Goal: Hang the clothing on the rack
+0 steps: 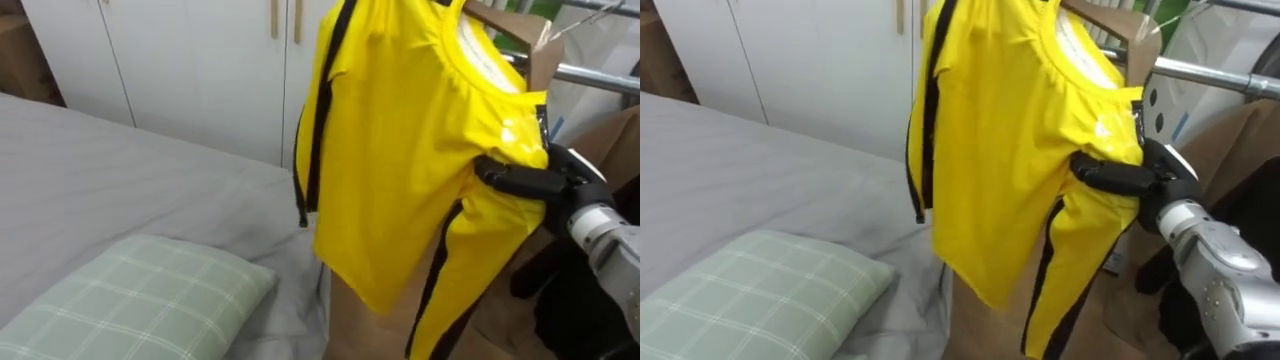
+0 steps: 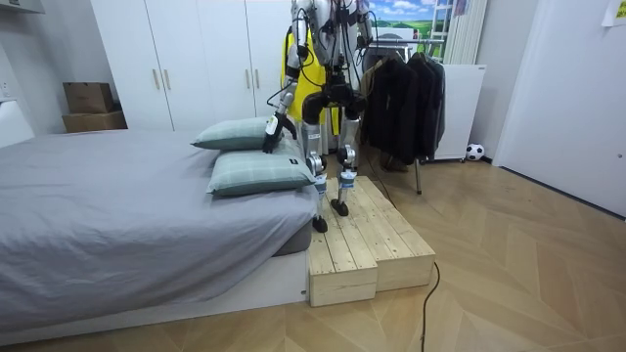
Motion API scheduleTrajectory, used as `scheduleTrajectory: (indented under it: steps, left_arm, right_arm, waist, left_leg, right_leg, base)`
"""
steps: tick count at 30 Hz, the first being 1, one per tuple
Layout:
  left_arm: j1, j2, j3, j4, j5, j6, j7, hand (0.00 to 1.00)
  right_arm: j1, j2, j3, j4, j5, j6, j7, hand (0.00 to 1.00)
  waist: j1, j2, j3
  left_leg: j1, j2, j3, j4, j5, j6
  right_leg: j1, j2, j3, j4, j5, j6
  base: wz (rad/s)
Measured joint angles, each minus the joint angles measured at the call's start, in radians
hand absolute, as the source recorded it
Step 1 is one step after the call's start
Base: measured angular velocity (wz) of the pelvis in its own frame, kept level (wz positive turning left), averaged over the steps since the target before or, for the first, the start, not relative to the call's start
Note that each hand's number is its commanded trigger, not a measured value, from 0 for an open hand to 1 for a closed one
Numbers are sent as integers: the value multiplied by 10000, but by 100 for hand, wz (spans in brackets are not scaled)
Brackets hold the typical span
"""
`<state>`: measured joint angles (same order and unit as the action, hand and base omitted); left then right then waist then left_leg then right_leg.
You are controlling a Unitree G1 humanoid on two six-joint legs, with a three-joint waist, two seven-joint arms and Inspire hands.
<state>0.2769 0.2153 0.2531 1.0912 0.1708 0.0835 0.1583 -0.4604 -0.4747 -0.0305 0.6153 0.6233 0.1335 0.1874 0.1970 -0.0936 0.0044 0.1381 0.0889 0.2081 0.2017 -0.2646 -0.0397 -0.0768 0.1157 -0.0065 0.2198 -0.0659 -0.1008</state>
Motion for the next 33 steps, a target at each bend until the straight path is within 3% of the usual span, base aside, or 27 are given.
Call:
scheduleTrajectory:
  steps: [5,12,18,23,25,28,30,33]
  left_arm:
    - [70,1,106,-20,-1,74,-173,0]
    - [78,1,192,-41,-14,204,-128,0]
    - [92,2,194,-47,-10,201,-120,0]
    - [190,14,189,-243,-14,190,-121,0]
    - [324,34,165,-501,-20,185,-120,0]
    - [267,46,84,-619,-26,193,-119,0]
    - [256,48,-18,-618,-43,200,-121,0]
    - [202,45,-31,-600,-34,221,-132,0]
  right_arm:
    - [1,-1,1,462,51,2,244,100]
    - [1,-2,7,1101,54,2,466,100]
    - [1,-2,14,1275,51,2,541,100]
    - [-1,0,77,1796,22,-1,707,100]
    - [-11,3,91,2526,28,-9,913,100]
    - [-12,5,109,3077,-16,-8,1010,100]
    - [-13,5,106,3132,-70,-23,1061,100]
    - [-2,6,113,3230,-75,-113,1213,100]
  waist:
    - [20,42,2]
    - [38,177,-69]
    - [32,141,-82]
    - [18,57,-42]
    - [5,-60,36]
    - [16,-156,27]
    - [24,-65,67]
    - [16,98,58]
  left_leg:
    - [64,-24,-127,-15,-1,0]
    - [223,-34,-211,-79,4,4]
    - [323,-54,-213,-81,4,5]
    - [349,-100,-270,-85,26,34]
    - [298,-110,-306,-63,27,37]
    - [124,-119,-302,-122,20,42]
    - [118,-110,-302,-138,17,46]
    - [209,-82,-308,-135,20,42]
  right_leg:
    - [63,-27,-67,6,-66,14]
    - [213,-27,-157,10,-74,6]
    - [276,-47,-153,23,-117,8]
    - [302,-102,-155,42,-117,12]
    - [361,-129,-215,22,-129,32]
    - [226,-128,-242,7,-116,44]
    - [236,-131,-272,-10,-76,40]
    - [262,-106,-290,-52,-70,37]
  base:
    - [6]
    - [0]
    - [0]
    - [3]
    - [9]
    - [2]
    - [0]
    - [1]
